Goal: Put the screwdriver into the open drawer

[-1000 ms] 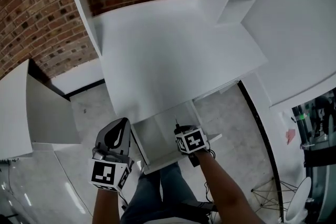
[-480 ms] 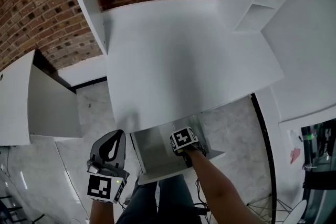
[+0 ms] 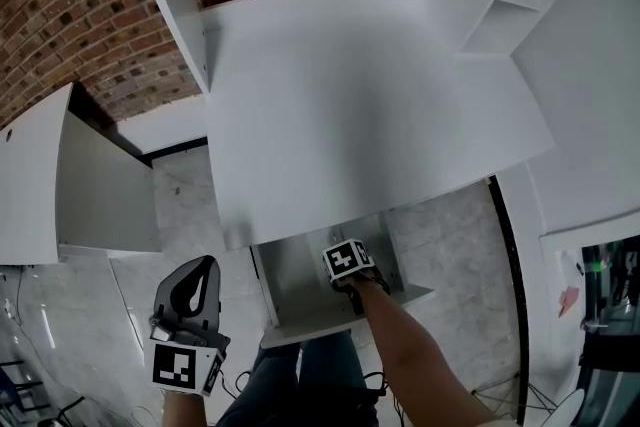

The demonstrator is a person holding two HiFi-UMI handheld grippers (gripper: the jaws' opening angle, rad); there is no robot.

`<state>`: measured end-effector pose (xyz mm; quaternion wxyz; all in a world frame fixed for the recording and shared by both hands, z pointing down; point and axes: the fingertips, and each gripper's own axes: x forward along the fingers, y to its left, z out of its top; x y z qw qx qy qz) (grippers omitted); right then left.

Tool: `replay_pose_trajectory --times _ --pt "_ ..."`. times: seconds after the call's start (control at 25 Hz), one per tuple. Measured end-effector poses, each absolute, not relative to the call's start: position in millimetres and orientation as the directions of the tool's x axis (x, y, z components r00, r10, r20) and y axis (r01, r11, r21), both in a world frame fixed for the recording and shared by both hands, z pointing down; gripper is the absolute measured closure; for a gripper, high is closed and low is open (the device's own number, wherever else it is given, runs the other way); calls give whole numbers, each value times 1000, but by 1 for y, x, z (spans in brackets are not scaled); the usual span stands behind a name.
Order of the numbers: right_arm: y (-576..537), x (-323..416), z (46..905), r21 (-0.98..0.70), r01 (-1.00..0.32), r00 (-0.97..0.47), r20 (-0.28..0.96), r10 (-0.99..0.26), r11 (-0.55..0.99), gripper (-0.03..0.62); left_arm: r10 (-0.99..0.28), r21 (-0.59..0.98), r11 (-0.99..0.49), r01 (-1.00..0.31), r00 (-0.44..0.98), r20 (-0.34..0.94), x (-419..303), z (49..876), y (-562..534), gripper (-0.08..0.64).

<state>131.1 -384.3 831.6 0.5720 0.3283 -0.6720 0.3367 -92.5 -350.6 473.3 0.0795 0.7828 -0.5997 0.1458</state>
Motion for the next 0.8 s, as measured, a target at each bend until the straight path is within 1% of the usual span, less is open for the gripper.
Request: replay_pose_trajectory --times 0.24,0.36,0.52,0.68,0.8 --pt "-384 129 832 -64 -819 -123 990 -66 569 507 -916 -49 -247 -968 217 337 -107 479 -338 546" --pt "-388 129 821 -46 -827 -125 987 -102 561 499 -914 -37 -262 -964 235 330 -108 477 -337 546" --pt "-396 128 790 -44 -848 -150 976 -160 528 499 -913 -21 -298 -954 279 299 -102 466 -342 546" --pt "-391 126 752 -63 -859 -181 966 -186 507 500 -903 5 -332 -943 319 289 -96 454 -343 546" --pt "-384 122 722 -70 -866 -208 951 -228 496 518 -897 24 -361 -932 355 263 -96 442 -342 546"
